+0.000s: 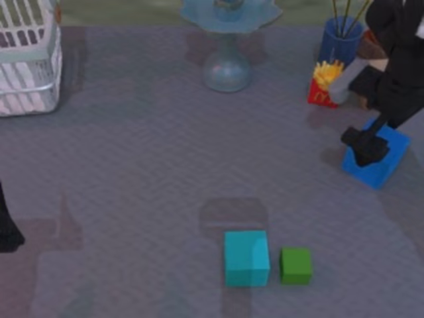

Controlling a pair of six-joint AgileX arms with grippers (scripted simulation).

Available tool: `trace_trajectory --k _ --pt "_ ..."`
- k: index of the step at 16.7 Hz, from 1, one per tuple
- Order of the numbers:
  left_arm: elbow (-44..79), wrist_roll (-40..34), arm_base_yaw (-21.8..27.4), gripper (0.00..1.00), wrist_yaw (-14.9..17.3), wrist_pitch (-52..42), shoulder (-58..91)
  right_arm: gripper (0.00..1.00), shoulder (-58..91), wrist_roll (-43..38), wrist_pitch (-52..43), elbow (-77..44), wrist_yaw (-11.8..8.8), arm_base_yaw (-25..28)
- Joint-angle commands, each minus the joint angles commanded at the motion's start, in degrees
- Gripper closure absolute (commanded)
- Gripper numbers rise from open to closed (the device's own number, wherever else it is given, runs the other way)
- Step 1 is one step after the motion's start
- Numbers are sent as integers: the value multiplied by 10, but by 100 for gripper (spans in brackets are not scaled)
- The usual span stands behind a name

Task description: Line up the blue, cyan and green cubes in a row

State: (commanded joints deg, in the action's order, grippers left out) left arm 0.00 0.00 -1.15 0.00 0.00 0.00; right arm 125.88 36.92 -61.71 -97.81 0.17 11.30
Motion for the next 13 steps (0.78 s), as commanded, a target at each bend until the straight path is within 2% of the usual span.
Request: trace_trajectory --k 4,8,13 --pt "0 0 0 0 0 0 0 0 25 -1 79 55 0 1" --pt "0 0 0 0 0 0 0 0 27 -1 85 60 0 1" --pt "0 0 0 0 0 0 0 38 27 -1 85 60 0 1"
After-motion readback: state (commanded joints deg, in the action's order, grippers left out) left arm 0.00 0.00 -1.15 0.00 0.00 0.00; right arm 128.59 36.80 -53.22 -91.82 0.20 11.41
